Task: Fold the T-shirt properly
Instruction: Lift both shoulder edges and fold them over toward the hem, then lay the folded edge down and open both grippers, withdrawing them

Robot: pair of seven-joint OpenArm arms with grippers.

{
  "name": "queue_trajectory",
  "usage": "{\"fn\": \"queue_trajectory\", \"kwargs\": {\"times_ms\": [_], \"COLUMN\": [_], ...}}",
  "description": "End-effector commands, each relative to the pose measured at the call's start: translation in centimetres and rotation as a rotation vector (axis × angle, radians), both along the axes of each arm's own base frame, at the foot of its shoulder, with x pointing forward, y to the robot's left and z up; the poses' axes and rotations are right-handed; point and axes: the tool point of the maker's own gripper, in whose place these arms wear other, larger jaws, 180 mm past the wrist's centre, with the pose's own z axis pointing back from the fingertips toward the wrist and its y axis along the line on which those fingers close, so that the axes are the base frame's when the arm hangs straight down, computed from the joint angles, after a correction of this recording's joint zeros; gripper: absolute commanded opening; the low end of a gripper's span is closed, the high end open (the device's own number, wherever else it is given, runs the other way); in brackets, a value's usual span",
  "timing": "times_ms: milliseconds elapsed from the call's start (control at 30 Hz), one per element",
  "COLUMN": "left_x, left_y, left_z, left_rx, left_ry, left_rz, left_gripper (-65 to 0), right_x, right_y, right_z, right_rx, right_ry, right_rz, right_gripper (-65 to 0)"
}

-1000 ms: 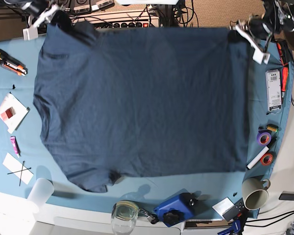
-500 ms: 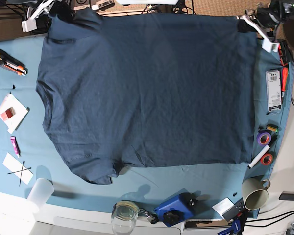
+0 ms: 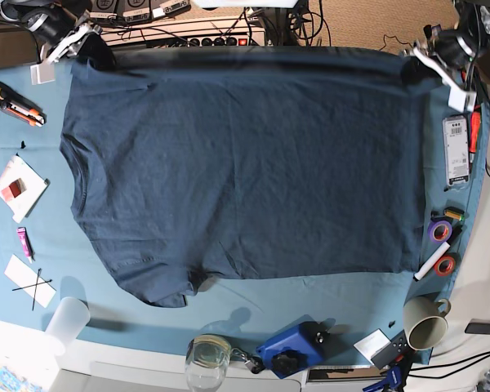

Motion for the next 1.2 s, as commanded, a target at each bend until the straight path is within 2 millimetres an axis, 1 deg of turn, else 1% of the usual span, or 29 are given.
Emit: {"fn": "queue_trajectory", "kwargs": {"times_ms": [0,67,267,433,600,700,800,900,1033,1167], "left_x": [0.9,1.9,4.3,6.6,9.1,10.4,11.5,12.2,13.2,14.8], "left_y": [0.3,0.5,1.3,0.6,0.6,1.0,0.8,-0.2,-0.9,-0.7], "left_z": [0.9,1.4,2.2,2.2,1.9,2.6,2.9,2.6,1.5,2.0], "left_rx": [0.011,0.018,0.068,0.115,0.200,0.237,0.273,0.289,0.332,0.328], "left_ry": [-0.048,-0.084,-0.158,-0.196,-0.206,-0.245,-0.264,-0.275,-0.268,-0.296], "left_rz": [0.001,0.008,0.030,-0.003,-0.004,0.000,-0.016,-0.047,-0.083,-0.049], "left_gripper": [-65.0,-65.0,-65.0,-65.0,-65.0,-65.0,-65.0,-65.0,-65.0,-65.0], "right_x": [0.9,1.8,4.8,7.6,10.2,11.9,13.6,15.1,17.1,19.1], "right_y": [-0.6,-1.0,-1.9,-2.7,-2.3,-2.1,-2.1,-1.8,-1.6,-2.5], "right_z": [1.0,1.0,1.6,2.2,2.4,2.7,3.2,2.8,1.2,0.9], "right_rx": [-0.023,-0.049,-0.122,-0.194,-0.258,-0.311,-0.358,-0.362,-0.315,-0.296], "right_ry": [-0.045,-0.066,-0.137,-0.193,-0.235,-0.261,-0.293,-0.297,-0.277,-0.290], "right_rz": [-0.007,-0.013,-0.025,-0.034,0.005,0.029,0.046,0.066,0.058,0.015], "right_gripper": [-65.0,-65.0,-65.0,-65.0,-65.0,-65.0,-65.0,-65.0,-65.0,-65.0]}}
